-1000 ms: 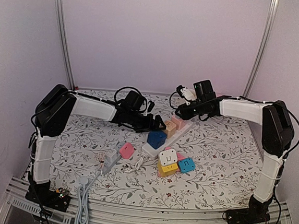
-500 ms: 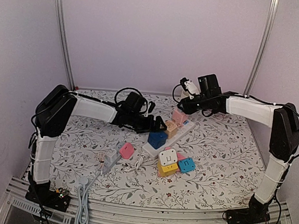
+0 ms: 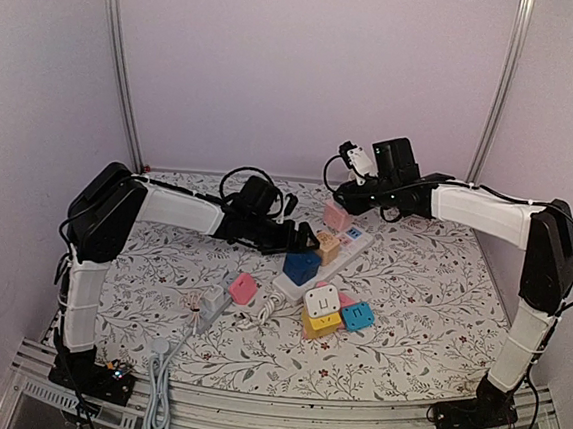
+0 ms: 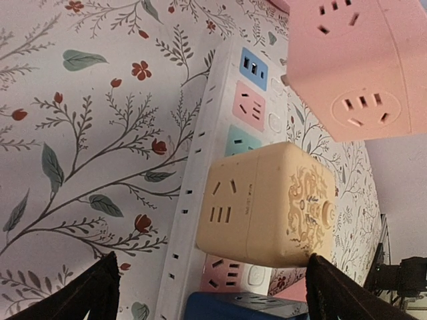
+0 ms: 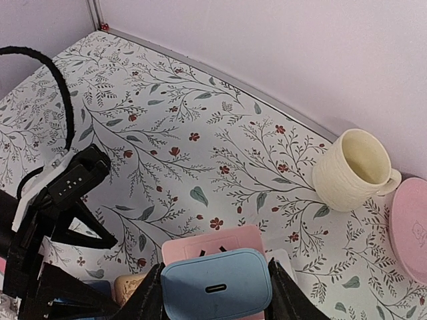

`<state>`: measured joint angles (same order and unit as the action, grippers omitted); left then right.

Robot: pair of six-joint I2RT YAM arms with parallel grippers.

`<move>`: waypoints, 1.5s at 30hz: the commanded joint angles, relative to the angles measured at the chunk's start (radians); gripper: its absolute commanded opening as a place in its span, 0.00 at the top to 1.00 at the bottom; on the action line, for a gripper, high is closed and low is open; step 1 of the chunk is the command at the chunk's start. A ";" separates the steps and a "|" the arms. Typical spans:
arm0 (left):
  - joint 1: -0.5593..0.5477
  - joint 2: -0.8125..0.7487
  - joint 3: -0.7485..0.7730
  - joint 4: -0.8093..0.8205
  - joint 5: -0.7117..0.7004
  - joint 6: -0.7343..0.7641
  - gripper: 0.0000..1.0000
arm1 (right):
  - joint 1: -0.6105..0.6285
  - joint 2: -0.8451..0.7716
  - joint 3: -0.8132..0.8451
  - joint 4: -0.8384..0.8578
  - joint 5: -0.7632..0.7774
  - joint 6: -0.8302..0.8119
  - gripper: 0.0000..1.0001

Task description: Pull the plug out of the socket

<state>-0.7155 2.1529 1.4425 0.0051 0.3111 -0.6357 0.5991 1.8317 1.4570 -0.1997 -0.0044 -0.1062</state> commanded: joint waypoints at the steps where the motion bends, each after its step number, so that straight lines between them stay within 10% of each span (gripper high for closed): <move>1: -0.006 -0.035 -0.026 -0.070 -0.080 0.064 0.03 | -0.004 -0.037 0.093 -0.027 0.019 0.061 0.80; 12: -0.051 -0.388 -0.277 0.330 -0.274 0.436 0.03 | 0.012 -0.078 0.182 -0.121 -0.061 0.283 0.84; 33: -0.213 -0.443 -0.468 0.724 -0.593 0.879 0.06 | 0.190 -0.163 0.175 -0.135 -0.113 0.412 0.85; 45: -0.213 -0.435 -0.409 0.619 -0.547 0.835 0.58 | 0.196 -0.189 0.152 -0.136 -0.102 0.412 0.85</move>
<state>-0.9192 1.7409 1.0004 0.6655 -0.2562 0.2104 0.7918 1.6985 1.6104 -0.3672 -0.1139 0.2989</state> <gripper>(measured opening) 0.586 0.439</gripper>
